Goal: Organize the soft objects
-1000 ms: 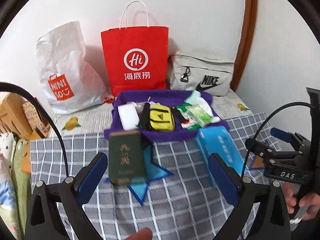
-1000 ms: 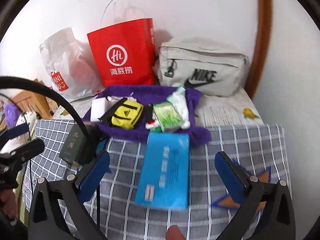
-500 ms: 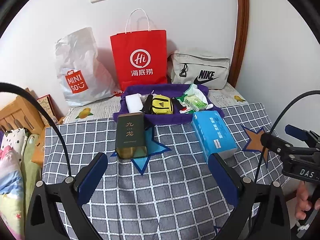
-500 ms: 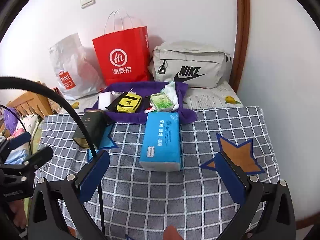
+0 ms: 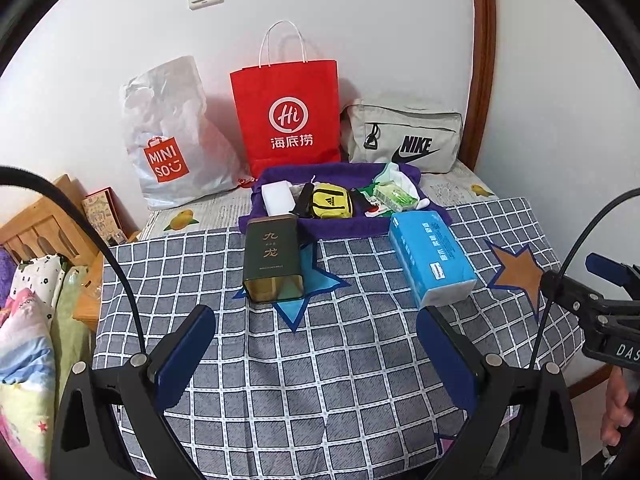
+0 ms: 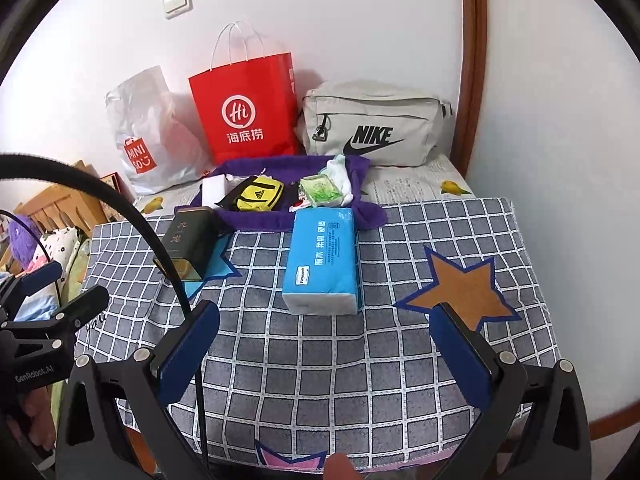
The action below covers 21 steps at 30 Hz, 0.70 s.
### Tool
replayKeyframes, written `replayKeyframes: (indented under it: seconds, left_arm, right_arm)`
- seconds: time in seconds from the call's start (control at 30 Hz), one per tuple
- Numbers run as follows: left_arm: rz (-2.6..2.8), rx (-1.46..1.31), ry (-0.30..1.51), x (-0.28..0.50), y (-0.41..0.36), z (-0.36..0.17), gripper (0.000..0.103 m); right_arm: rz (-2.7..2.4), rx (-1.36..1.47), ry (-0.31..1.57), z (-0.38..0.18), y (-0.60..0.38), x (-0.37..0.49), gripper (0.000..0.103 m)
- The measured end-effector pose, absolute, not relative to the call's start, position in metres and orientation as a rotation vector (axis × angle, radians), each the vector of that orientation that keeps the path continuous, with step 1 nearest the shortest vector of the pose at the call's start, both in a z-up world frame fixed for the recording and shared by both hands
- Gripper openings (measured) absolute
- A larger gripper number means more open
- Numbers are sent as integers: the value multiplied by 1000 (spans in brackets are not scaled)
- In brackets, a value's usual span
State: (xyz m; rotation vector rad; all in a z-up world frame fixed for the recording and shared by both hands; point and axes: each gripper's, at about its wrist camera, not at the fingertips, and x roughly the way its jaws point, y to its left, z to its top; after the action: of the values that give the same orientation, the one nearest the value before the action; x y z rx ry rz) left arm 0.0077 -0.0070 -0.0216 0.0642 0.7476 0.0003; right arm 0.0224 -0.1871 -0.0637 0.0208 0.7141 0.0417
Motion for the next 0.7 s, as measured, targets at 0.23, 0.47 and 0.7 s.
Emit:
replayKeyframes:
  seconds: [0.23,0.47,0.7]
  left_arm:
    - [-9,62,749,3,-7,-21,101]
    - [-20,46,746,1,-5,-20,101]
    - [-19,46,761,1,-3,-23,101]
  right_arm:
    - [40,8,708,-65,-184,17,103]
    - [44,-20,704,-66,-176,12,103]
    - [51,-20,701,-67,-172,10,103]
